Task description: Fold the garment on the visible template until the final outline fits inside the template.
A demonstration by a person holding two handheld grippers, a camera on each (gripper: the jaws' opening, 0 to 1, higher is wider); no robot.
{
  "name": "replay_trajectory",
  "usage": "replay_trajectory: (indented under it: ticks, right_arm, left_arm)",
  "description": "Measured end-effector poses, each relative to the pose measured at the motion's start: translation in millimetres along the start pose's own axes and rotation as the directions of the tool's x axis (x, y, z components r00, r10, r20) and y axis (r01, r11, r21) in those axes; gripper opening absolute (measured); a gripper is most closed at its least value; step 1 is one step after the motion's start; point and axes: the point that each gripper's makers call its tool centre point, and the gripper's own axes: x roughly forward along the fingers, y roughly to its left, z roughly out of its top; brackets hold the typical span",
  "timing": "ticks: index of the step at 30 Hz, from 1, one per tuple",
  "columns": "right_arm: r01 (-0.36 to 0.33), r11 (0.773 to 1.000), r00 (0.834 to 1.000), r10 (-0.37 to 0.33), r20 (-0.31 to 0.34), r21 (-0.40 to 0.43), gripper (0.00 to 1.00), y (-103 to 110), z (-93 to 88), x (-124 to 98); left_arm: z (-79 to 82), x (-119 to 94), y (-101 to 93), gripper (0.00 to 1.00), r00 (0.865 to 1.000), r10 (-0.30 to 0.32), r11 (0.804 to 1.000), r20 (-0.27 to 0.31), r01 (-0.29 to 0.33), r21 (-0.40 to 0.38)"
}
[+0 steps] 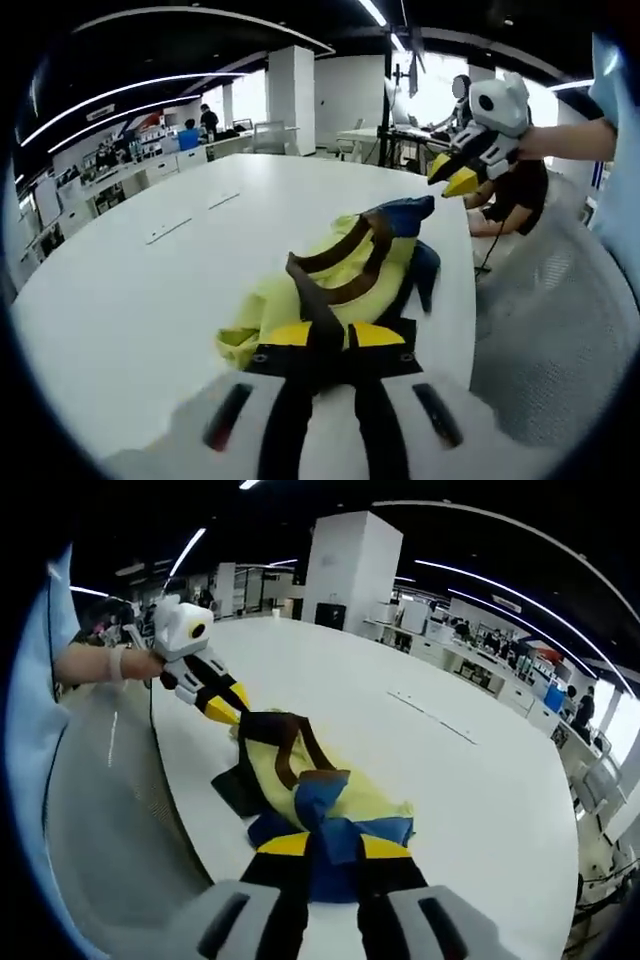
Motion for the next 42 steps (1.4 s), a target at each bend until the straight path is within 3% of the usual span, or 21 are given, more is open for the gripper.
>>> replay_trajectory:
  ticks: [13, 23, 28, 32, 33, 40, 42]
  right_arm:
    - [-0.022, 0.997, 0.999, 0.02, -0.033, -0.076, 0.08, 10.3, -2.0, 10.6]
    - [0.052, 0.993, 0.997, -0.057, -0.046, -0.102, 0.0, -3.4, -6.1, 18.2]
    - [0.077, 0.996, 0.997, -0.078, -0.007, -0.052, 0.0, -13.2, 5.1, 8.6]
    - [0.12, 0.993, 0.992, -0.119, 0.029, -0.014, 0.0, -25.2, 15.3, -2.8]
    - [0.142, 0.99, 0.989, -0.142, 0.05, 0.018, 0.0, -32.6, 21.4, -9.2]
    - [0.215, 0.97, 0.963, -0.229, 0.144, 0.111, 0.0, -62.5, 48.2, -37.0]
    - [0.227, 0.965, 0.953, -0.248, 0.173, 0.132, 0.0, -69.1, 56.9, -45.2]
  left_arm:
    - [-9.7, -1.3, 8.3, 0.0, 0.999, 0.033, 0.997, -0.016, -0.034, -0.062]
    - [-8.0, -5.5, 9.6, 0.0, 0.999, 0.045, 0.991, -0.004, -0.045, -0.122]
    - [-3.6, -13.4, 17.1, 0.0, 0.998, 0.062, 0.982, 0.014, -0.059, -0.179]
    - [6.6, -26.4, 24.8, 0.0, 0.995, 0.093, 0.983, 0.03, -0.087, -0.16]
    - [14.6, -31.1, 29.0, 0.0, 0.992, 0.122, 0.981, 0.043, -0.113, -0.159]
    - [64.9, -63.3, 51.2, 0.0, 0.968, 0.18, 0.957, 0.174, -0.132, -0.259]
    - [83.9, -73.7, 56.6, 0.0, 0.954, 0.19, 0.954, 0.23, -0.125, -0.271]
